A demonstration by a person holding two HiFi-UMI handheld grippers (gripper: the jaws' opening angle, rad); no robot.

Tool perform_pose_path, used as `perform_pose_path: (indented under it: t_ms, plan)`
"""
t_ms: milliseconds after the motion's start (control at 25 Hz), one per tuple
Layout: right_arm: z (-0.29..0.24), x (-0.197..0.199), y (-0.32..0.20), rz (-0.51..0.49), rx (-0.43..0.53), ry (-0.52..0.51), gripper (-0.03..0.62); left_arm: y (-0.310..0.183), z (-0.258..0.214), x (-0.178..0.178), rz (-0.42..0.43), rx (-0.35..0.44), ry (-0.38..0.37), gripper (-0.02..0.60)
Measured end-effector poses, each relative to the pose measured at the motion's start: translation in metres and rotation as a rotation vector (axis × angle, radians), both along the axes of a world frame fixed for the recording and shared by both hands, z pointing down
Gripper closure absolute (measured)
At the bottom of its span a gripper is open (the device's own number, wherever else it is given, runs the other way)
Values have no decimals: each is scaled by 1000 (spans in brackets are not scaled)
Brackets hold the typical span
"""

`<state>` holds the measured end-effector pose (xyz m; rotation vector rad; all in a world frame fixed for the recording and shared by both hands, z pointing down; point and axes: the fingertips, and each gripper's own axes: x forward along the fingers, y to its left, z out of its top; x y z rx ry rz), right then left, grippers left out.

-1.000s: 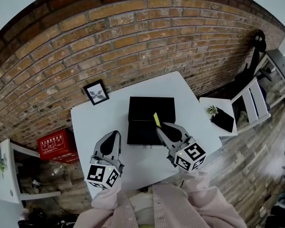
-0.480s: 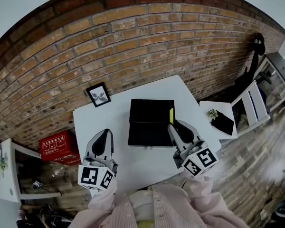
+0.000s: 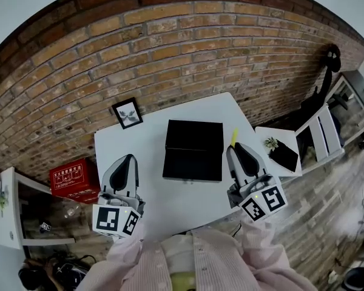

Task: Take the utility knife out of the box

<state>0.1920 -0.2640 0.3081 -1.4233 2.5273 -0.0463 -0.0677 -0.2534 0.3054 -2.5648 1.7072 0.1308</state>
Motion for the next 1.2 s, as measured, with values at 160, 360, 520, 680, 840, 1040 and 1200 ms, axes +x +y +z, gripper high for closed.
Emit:
perform_pose_path:
  t_ms: [160,360,520,680,840,1040,1200]
  plan:
    - [3,4,1,12,-8,4,530,2,2,2,4,-3,-4,589]
    - [6,3,0,14,-15,14,530,1,4,2,1,-11,-11,589]
    - [8,1,-1,11,-19,28,530,0,5,2,0,-17,-13,589]
    - [10,1,-3,9,-24,41,531,-2,8,4,3,-26,-18,589]
    - [12,-1,-4,6,-30,45,531,-4,12,4,4,-42,-23,589]
    - [16,-2,-6,2,-40,48,531,-6,16,3,2,-56,-23,589]
    - [17,-2,-9,-5,-45,45,530,-9,18,6,9,-66,-23,589]
